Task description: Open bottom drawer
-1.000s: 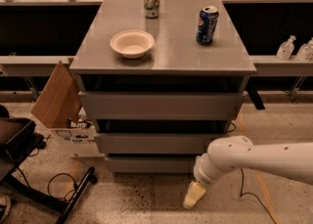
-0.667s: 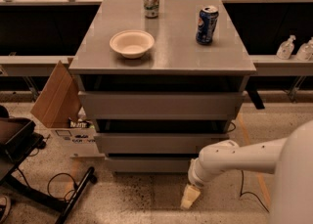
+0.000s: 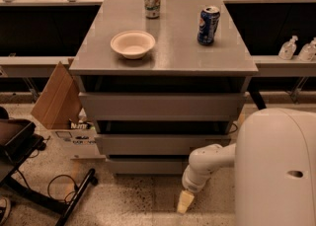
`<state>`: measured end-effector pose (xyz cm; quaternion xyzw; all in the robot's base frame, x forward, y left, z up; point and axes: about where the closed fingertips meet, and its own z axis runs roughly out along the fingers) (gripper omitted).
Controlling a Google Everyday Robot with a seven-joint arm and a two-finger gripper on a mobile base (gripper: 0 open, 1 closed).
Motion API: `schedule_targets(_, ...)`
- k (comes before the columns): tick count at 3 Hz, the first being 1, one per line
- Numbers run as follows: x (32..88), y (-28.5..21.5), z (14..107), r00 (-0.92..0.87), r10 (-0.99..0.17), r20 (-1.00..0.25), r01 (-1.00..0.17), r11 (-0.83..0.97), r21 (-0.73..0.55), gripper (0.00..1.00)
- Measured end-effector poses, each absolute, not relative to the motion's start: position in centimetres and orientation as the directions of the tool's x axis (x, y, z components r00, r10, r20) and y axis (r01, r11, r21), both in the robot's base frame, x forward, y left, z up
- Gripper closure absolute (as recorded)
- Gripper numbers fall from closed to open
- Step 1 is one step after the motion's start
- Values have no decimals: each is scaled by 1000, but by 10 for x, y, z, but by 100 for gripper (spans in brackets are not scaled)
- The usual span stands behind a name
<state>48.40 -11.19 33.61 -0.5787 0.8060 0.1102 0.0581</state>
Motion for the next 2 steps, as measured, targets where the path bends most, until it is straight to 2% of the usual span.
schedule_targets(2, 513, -102, 293, -324, -921, -218, -946, 313, 84, 0)
